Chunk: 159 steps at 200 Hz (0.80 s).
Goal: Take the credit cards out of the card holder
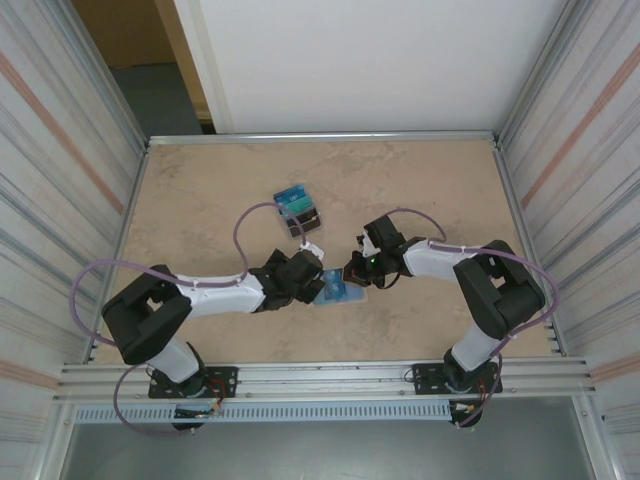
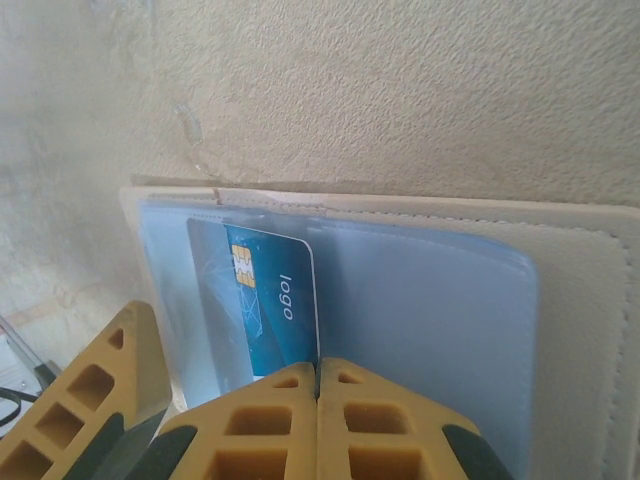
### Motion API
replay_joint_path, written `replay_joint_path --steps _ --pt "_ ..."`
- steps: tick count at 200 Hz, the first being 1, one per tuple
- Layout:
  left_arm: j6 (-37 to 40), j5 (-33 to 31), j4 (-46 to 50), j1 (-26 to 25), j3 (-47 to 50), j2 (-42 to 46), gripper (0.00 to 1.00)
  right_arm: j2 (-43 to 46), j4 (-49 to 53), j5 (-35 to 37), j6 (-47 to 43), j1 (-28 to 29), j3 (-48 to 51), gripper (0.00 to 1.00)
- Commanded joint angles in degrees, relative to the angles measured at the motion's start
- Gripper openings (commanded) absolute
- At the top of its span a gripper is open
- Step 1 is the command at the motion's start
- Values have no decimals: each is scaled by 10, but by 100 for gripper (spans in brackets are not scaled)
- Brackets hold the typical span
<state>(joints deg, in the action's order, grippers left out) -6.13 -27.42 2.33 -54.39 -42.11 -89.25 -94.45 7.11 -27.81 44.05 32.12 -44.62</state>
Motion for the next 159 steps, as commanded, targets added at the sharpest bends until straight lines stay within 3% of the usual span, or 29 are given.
replay_joint_path --steps 1,79,159 --pt "18 15 -1 -1 -18 27 99 12 29 20 -18 -5 -16 0" --pt "38 57 -23 -2 -38 -20 99 12 36 22 -22 -5 -18 0" --pt "43 55 -21 -2 -42 -50 99 14 37 23 -23 -7 -13 0"
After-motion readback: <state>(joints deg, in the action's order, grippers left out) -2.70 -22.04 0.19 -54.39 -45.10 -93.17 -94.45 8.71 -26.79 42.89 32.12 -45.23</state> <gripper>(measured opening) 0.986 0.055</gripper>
